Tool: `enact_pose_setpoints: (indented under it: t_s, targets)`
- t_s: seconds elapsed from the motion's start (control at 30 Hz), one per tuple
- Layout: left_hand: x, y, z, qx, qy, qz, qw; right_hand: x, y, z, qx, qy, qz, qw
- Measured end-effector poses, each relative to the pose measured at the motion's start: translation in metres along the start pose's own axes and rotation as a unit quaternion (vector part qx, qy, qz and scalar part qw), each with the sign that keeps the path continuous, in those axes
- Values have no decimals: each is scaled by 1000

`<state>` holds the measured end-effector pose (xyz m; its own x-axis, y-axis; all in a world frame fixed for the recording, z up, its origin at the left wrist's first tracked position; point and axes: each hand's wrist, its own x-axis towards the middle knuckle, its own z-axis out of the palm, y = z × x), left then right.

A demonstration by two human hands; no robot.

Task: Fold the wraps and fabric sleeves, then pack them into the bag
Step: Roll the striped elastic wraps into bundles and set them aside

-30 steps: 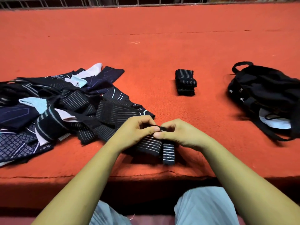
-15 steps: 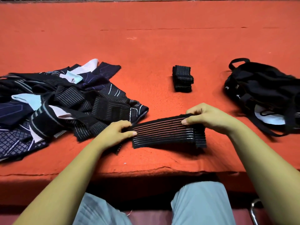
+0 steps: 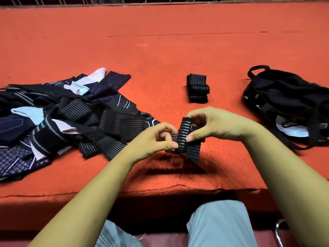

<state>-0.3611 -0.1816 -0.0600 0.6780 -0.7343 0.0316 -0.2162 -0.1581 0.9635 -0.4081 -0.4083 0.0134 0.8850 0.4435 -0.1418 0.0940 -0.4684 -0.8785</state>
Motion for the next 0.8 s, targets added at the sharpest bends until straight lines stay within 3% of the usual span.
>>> enact_pose_setpoints:
  t_s: [0.1, 0.2, 0.4, 0.5, 0.63, 0.8]
  targets:
    - [-3, -3, 0, -55, -26, 17, 998, -4, 3, 0, 17, -35, 4, 999]
    - [-1, -2, 5, 11, -29, 6, 1000, -3, 5, 8, 44, -74, 11, 996]
    - [-6, -8, 1, 61, 30, -24, 997, -2, 5, -4, 85, 75, -9, 994]
    - [-10, -12, -3, 67, 64, -26, 995, -3, 5, -9, 175, 120, -28, 977]
    - [-8, -10, -4, 15, 69, 26, 997, -1, 0, -6, 300, 59, -54, 951]
    - [3, 15, 5, -70, -32, 34, 996, 7, -9, 4, 254, -16, -87, 963]
